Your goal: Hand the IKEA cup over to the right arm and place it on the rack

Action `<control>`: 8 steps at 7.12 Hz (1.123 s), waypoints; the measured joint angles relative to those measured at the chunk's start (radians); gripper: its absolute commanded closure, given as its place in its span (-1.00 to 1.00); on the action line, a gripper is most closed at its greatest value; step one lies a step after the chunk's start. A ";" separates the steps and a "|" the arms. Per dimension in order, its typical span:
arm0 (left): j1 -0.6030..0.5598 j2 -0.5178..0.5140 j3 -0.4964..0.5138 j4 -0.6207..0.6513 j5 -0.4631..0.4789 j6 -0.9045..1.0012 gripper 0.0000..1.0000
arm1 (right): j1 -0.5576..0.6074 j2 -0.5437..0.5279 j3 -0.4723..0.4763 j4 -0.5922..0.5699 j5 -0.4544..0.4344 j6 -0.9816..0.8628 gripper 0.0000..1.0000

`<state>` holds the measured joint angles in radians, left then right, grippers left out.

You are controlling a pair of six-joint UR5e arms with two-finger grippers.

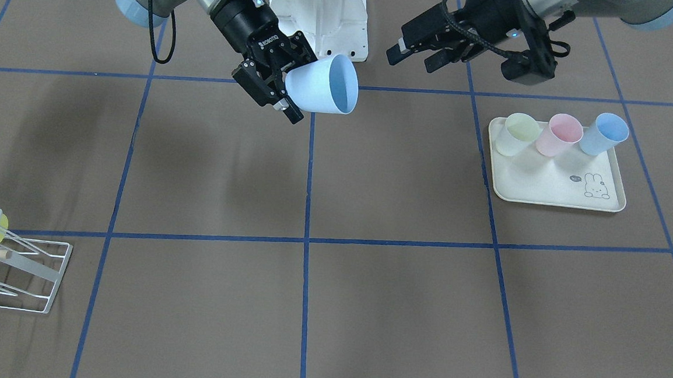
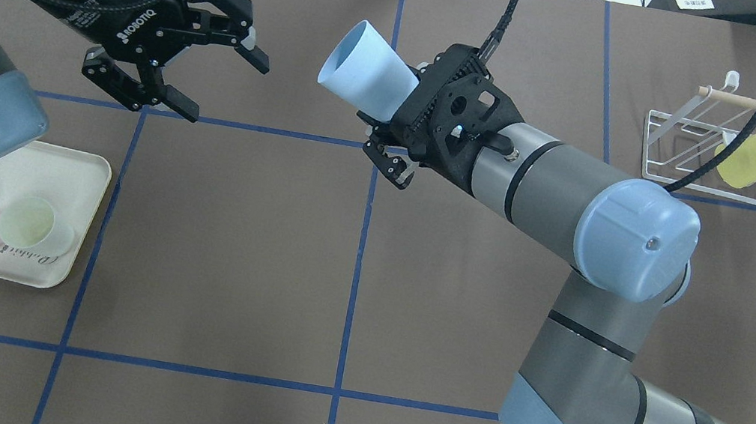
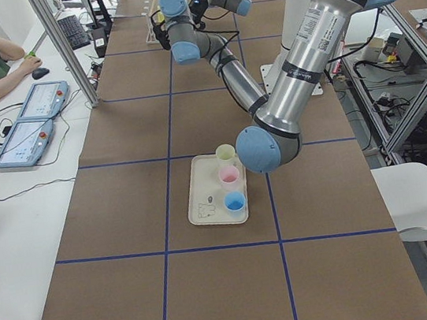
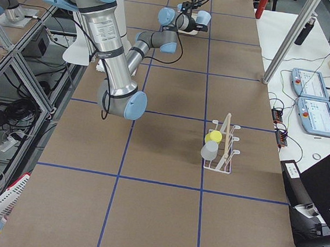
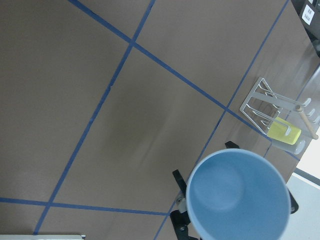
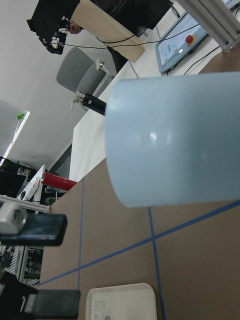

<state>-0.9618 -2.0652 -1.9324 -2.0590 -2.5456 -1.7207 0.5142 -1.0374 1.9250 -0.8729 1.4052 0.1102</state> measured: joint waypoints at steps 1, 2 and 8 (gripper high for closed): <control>-0.018 0.052 0.002 0.001 0.001 0.088 -1.00 | 0.025 0.002 0.030 -0.119 0.015 0.000 0.45; -0.033 0.103 0.003 0.002 0.005 0.166 -1.00 | 0.073 0.005 0.049 -0.234 0.072 -0.004 0.47; -0.070 0.192 0.004 0.002 0.013 0.314 -1.00 | 0.405 -0.008 0.072 -0.746 0.324 -0.509 0.50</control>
<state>-1.0317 -1.8735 -1.9282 -2.0571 -2.5326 -1.4072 0.9192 -1.0455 1.9971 -1.6192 1.7292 -0.3984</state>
